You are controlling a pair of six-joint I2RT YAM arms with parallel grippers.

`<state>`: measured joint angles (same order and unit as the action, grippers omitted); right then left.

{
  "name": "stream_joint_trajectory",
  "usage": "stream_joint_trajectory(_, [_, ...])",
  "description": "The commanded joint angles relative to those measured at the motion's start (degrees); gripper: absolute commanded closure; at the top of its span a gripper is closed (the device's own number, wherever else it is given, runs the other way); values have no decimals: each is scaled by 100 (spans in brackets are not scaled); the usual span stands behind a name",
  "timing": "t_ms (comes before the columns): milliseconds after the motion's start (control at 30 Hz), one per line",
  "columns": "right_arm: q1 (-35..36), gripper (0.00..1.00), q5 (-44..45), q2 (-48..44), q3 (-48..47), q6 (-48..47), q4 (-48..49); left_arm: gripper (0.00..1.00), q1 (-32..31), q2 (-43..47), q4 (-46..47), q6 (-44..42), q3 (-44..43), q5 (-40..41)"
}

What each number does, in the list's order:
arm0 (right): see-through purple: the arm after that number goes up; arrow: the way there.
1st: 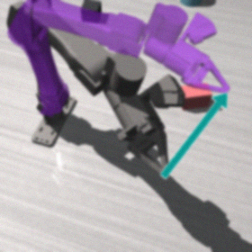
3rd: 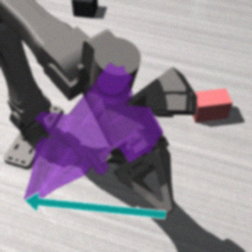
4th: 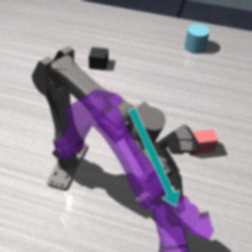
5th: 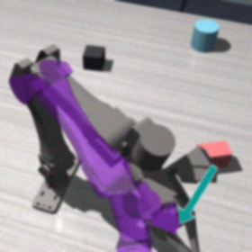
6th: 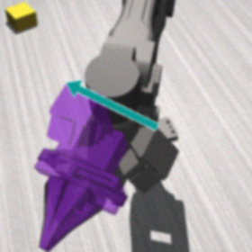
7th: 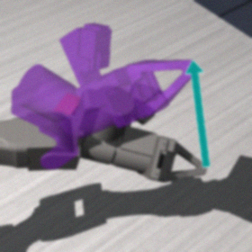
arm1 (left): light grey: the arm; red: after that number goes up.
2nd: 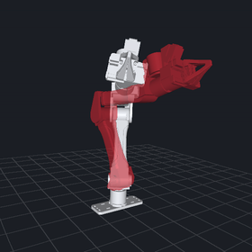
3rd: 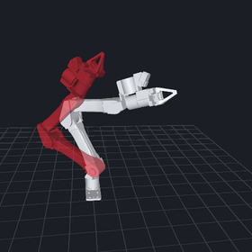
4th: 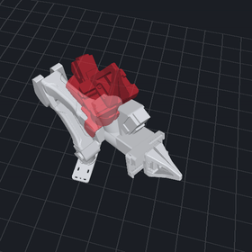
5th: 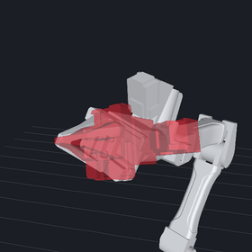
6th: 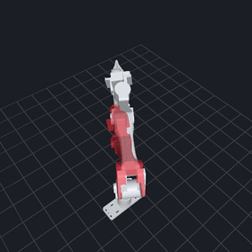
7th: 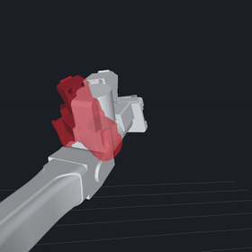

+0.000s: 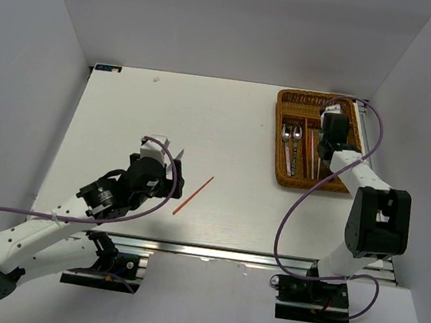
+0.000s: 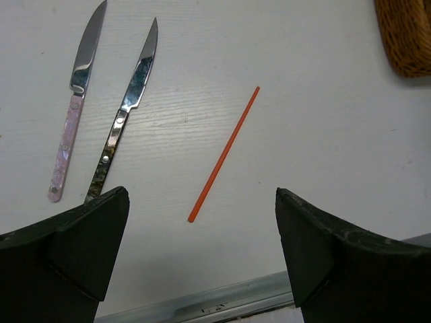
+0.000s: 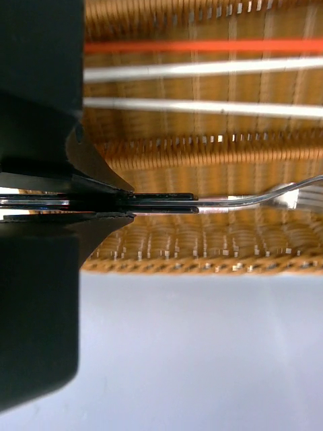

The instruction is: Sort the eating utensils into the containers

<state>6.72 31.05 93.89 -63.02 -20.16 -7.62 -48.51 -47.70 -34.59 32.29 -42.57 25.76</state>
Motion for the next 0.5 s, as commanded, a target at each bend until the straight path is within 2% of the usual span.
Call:
stream_joint_trajectory(0, [-109, 100, 480, 156, -324, -514, 137, 2, -27, 174, 207, -118, -32, -141])
stream_joint_trajectory(133, [-189, 100, 656, 393, -342, -700, 391, 2, -27, 147, 198, -136, -32, -177])
stream_joint_trajectory(300, [-338, 91, 1026, 885, -535, -831, 471, 2, -18, 138, 242, -118, 12, -220])
stream_joint_trajectory(333, [-382, 79, 1035, 955, -483, -805, 576, 2, -27, 138, 242, -118, 20, -220])
stream_joint_trajectory(400, [-382, 65, 1096, 1017, -491, -735, 560, 2, -18, 130, 242, -109, 20, -229])
stream_joint_trajectory(433, [-382, 21, 1079, 1044, -587, -674, 473, 2, -27, 112, 251, -109, 20, -229])
stream_joint_trajectory(467, [-382, 11, 1044, 1053, -658, -595, 402, 2, -18, 95, 251, -109, 20, -229])
